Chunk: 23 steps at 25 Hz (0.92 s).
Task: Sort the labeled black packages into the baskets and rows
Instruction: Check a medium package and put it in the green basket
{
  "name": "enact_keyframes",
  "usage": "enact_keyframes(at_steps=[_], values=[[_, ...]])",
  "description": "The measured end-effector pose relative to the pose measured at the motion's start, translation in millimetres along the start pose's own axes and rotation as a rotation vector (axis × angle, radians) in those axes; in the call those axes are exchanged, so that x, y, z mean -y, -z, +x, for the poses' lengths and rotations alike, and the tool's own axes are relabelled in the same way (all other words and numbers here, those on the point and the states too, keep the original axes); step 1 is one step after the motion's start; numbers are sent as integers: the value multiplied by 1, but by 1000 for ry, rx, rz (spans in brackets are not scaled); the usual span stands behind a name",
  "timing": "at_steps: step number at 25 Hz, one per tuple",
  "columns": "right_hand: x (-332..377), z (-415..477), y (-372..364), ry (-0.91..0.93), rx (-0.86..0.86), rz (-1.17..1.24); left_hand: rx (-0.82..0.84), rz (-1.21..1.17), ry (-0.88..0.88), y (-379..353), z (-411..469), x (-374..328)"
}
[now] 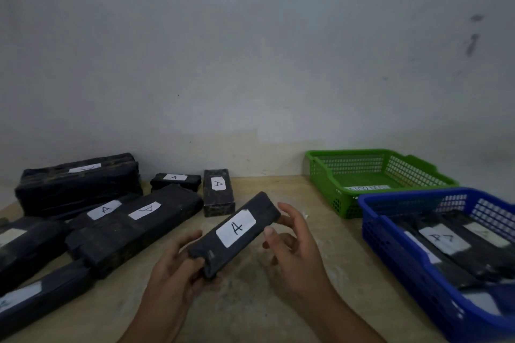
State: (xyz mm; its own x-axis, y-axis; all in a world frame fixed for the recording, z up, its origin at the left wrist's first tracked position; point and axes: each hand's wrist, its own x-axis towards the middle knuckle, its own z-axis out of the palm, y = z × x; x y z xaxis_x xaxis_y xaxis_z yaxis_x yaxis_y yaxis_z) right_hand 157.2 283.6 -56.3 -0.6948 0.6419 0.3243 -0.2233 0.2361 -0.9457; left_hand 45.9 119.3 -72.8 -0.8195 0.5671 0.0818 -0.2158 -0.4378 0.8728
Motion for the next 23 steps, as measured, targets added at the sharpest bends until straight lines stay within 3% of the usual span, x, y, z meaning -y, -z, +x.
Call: enact_keyframes(at_steps=[8,14,23], values=[[46,-8,59,-14,-134,92,81,22,-13,-57,2,-7],[79,5,134,33,-292,-9,235,77,-26,-131,8,8],[71,108,252,-62,-596,-159,211,328,-75,-195,65,58]])
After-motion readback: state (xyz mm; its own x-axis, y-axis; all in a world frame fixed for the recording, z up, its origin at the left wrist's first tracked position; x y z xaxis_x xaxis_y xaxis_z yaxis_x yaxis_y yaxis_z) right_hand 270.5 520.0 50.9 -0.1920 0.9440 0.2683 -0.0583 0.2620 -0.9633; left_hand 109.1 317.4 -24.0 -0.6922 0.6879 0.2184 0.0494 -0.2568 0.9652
